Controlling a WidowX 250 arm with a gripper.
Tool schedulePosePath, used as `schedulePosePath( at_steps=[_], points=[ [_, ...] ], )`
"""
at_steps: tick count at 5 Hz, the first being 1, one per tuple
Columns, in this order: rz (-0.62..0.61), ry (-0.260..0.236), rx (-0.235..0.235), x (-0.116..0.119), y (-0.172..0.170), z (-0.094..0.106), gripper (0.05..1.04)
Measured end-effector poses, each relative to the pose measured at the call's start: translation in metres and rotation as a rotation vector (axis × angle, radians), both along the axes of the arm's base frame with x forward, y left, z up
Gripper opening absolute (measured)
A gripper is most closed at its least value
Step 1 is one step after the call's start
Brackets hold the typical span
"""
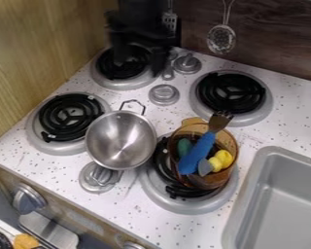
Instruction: Move the blue fork to the silver pot at the centre
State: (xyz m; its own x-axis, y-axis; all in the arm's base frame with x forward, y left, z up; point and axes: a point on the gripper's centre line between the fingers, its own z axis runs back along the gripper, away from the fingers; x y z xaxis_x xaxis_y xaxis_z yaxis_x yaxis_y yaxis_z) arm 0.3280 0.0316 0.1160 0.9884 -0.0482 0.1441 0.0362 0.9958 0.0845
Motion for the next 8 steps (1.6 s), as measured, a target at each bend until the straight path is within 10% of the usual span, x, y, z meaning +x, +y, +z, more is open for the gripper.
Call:
schedulePosePath(
  at_steps=[3, 8],
  points=[
    [0.146, 0.019, -0.028, -0.039, -0.091, 0.001, 1.0],
    [0.165, 0.025, -0.014, -0.044, -0.096, -0.05, 1.001]
  ],
)
